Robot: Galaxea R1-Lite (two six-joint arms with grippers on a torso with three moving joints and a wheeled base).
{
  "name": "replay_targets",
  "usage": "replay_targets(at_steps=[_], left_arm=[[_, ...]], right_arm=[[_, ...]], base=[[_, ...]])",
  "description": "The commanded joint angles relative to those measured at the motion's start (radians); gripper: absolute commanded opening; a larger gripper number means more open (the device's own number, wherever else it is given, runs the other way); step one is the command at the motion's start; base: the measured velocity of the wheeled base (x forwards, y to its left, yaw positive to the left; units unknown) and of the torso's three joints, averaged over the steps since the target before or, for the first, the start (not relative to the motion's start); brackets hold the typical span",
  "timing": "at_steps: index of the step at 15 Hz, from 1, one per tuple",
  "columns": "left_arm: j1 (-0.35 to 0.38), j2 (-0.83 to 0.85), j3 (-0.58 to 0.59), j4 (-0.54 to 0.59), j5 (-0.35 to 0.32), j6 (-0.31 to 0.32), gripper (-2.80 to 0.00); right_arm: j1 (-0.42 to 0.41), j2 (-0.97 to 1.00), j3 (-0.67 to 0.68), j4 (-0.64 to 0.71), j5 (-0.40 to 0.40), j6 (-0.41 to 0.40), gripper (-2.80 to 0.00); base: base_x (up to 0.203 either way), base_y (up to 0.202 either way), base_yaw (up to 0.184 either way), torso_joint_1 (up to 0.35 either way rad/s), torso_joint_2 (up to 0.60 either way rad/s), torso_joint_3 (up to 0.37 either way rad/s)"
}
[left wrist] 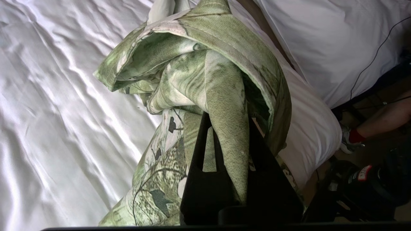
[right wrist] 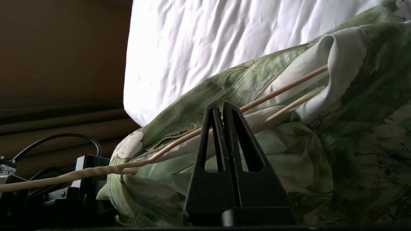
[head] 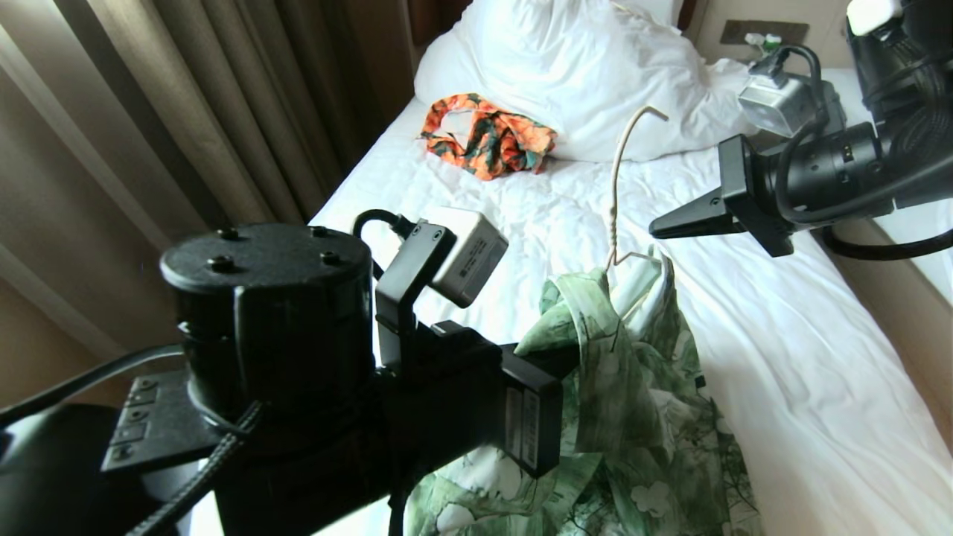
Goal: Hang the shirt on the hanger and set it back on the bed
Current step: Hook the other side of the shirt onto the hanger
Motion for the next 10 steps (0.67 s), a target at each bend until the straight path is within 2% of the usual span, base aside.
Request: replay_targets(at_steps=[1,2,4,6,7,8,9,10], left_arm=[[0.008,0.013,0.000,-0.003,0.001,-0.004,-2.80],[0.009,0.009,0.001,-0.002,0.002,-0.004,-2.80],[0.009,0.003,-0.001,-0.003,0.004,-0.003,-2.80],[0.009,-0.004,0.001,-0.003,0.004,-0.002,-2.80],[0.009,-0.007,0.000,-0.003,0.004,-0.001,-2.80],[0.009,-0.010,0.000,-0.003,0.004,-0.001,-2.80],[0.009,-0.015,0.001,-0.002,0.004,-0.001,-2.80],[0.009,-0.016,0.001,-0.003,0.005,-0.001,-2.80]], right_arm=[[-0.041,-0.003,0.008,0.003,0.002,0.000,-2.80],[-0.052,0.005,0.005,0.008,-0.003,-0.006,-2.80],[-0.067,0.012,-0.005,0.043,-0.070,-0.045,-2.80],[-0.069,0.037,-0.014,0.135,-0.131,-0.121,-2.80],[-0.071,0.048,-0.009,0.161,-0.137,-0.159,-2.80],[-0.071,0.062,-0.004,0.174,-0.138,-0.191,-2.57],[-0.070,0.083,-0.004,0.177,-0.143,-0.202,0.00],[-0.064,0.102,-0.005,0.176,-0.169,-0.204,0.00]], base=[[0.000,0.000,0.000,0.000,0.00,0.000],[0.000,0.000,0.000,0.000,0.00,0.000],[0.000,0.000,0.000,0.000,0.00,0.000],[0.000,0.000,0.000,0.000,0.00,0.000],[0.000,0.000,0.000,0.000,0.00,0.000],[0.000,0.000,0.000,0.000,0.00,0.000],[0.000,0.000,0.000,0.000,0.00,0.000],[0.000,0.000,0.000,0.000,0.00,0.000]])
